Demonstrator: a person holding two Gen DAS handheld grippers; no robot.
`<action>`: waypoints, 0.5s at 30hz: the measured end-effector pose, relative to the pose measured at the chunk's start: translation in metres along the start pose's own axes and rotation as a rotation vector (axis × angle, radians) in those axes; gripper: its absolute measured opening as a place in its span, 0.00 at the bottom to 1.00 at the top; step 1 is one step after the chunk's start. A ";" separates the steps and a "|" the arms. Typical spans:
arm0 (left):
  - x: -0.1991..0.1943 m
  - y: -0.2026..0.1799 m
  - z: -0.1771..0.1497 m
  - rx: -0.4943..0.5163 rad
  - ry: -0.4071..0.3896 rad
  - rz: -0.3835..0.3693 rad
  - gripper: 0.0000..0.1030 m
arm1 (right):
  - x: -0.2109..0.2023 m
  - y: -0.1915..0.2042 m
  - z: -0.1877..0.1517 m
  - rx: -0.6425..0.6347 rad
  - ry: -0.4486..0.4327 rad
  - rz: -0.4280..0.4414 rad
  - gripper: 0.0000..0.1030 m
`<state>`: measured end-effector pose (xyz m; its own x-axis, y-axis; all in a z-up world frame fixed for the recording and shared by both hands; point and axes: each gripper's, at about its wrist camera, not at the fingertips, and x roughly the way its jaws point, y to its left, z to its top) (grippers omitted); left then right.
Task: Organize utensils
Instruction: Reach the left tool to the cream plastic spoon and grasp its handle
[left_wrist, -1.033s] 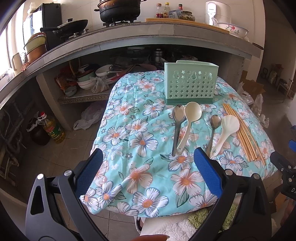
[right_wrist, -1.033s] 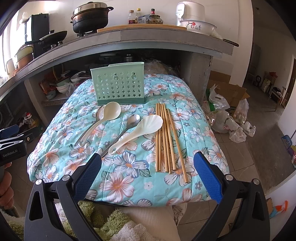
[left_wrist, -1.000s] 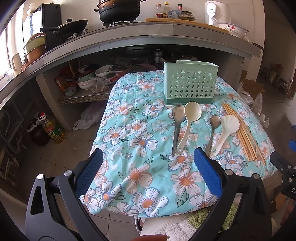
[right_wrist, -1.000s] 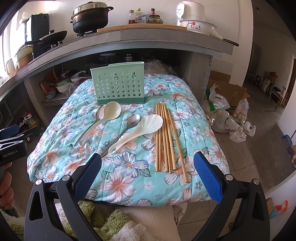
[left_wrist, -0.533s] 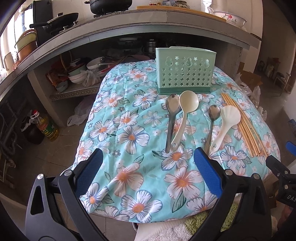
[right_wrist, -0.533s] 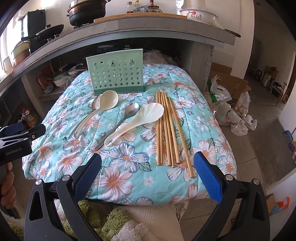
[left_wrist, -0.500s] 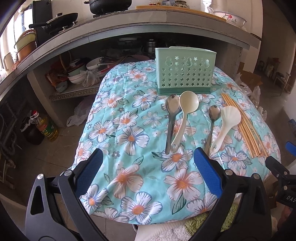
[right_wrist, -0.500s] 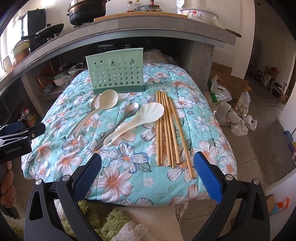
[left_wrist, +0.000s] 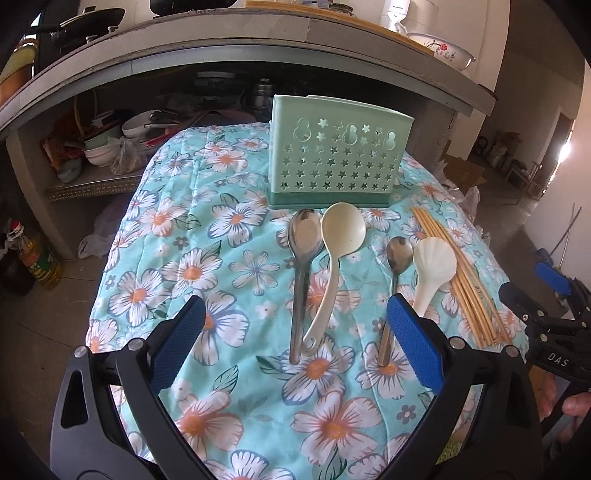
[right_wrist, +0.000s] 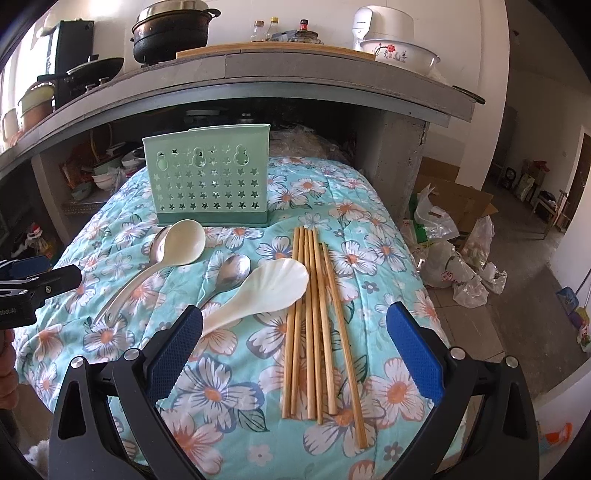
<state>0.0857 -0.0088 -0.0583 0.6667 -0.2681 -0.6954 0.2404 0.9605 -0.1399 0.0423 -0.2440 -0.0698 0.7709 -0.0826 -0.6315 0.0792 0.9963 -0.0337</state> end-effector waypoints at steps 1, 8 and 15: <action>0.003 0.001 0.001 -0.008 -0.005 -0.013 0.92 | 0.004 0.000 0.002 0.005 0.003 0.018 0.94; 0.033 0.010 0.016 -0.075 0.037 -0.102 0.92 | 0.023 0.005 0.010 0.041 -0.012 0.076 0.94; 0.055 -0.002 0.038 0.057 0.013 -0.092 0.92 | 0.037 -0.004 0.015 0.061 0.012 0.152 0.94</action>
<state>0.1490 -0.0285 -0.0696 0.6307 -0.3541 -0.6905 0.3405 0.9259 -0.1638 0.0799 -0.2509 -0.0816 0.7694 0.0697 -0.6349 0.0005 0.9940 0.1097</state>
